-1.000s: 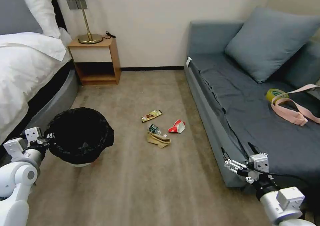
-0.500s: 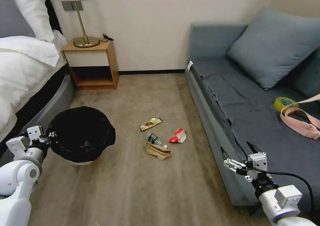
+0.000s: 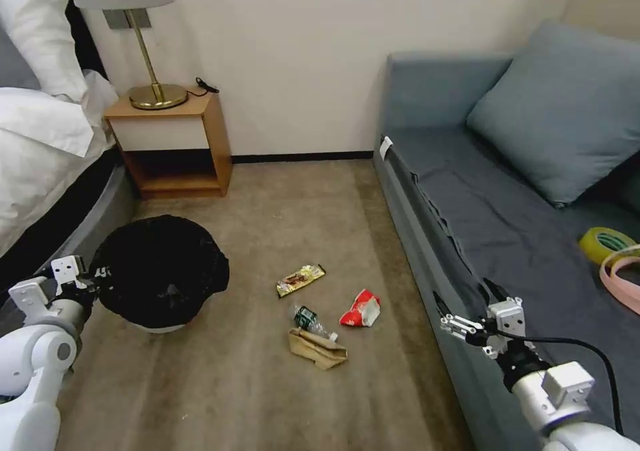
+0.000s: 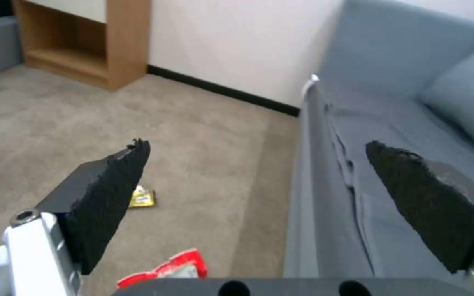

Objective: Pick up the trash bin, then pick up the garbage on the floor and place it into the trash bin.

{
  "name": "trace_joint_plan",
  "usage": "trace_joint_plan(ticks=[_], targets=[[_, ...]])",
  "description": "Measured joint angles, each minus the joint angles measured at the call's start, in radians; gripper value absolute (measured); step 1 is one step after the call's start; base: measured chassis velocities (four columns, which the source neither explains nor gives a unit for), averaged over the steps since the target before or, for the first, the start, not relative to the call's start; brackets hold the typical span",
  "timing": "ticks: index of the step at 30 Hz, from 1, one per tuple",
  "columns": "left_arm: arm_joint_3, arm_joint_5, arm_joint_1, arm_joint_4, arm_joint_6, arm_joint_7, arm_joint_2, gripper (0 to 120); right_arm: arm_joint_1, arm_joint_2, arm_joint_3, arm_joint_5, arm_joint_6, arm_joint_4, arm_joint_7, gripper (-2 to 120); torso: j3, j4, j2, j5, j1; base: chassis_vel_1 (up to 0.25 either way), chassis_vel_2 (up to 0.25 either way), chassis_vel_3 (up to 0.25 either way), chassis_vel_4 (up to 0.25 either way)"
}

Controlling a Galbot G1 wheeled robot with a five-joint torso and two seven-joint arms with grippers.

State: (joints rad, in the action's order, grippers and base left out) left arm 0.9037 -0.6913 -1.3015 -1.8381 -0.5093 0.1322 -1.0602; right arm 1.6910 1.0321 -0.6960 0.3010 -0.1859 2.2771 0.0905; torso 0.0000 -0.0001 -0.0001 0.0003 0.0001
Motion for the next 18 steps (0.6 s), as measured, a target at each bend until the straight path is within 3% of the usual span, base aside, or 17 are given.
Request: trace_joint_plan(ticks=[4,5,8,10,12,18], targets=[[-0.002,0.011,0.004,0.012,0.01,-0.012,0.003,4,-0.118,-0.15,0.067,0.107,-0.024,-0.056,-0.045,100,0.0,0.0002,0.0,0.0001,0.0,0.0,0.0,0.0,0.0],[-0.002,0.011,0.004,0.012,0.01,-0.012,0.003,4,-0.118,-0.15,0.067,0.107,-0.024,-0.056,-0.045,100,0.0,0.0002,0.0,0.0001,0.0,0.0,0.0,0.0,0.0],[-0.008,0.023,0.011,0.024,0.021,-0.023,0.009,4,-0.225,-0.277,0.156,0.183,-0.033,-0.118,-0.065,100,0.0,0.0004,0.0,-0.0001,0.0,0.0,0.0,0.0,0.0],[-0.01,0.027,0.013,0.028,0.024,-0.024,0.01,4,-0.251,-0.302,0.183,0.197,-0.034,-0.132,-0.067,100,0.0,-0.0001,0.0,-0.0001,0.0,0.0,0.0,0.0,0.0],[-0.014,0.037,0.019,0.036,0.031,-0.031,0.015,4,-0.363,-0.379,0.316,0.241,-0.038,-0.193,-0.063,100,0.0,-0.0001,0.0,-0.0001,0.0,0.0,0.0,0.0,0.0],[-0.017,0.057,0.023,0.039,0.036,-0.035,0.02,4,-0.681,-0.405,0.689,0.324,-0.065,-0.344,-0.059,100,0.0,0.0003,0.0,-0.0003,0.0,0.0,0.0,0.0,0.0]])
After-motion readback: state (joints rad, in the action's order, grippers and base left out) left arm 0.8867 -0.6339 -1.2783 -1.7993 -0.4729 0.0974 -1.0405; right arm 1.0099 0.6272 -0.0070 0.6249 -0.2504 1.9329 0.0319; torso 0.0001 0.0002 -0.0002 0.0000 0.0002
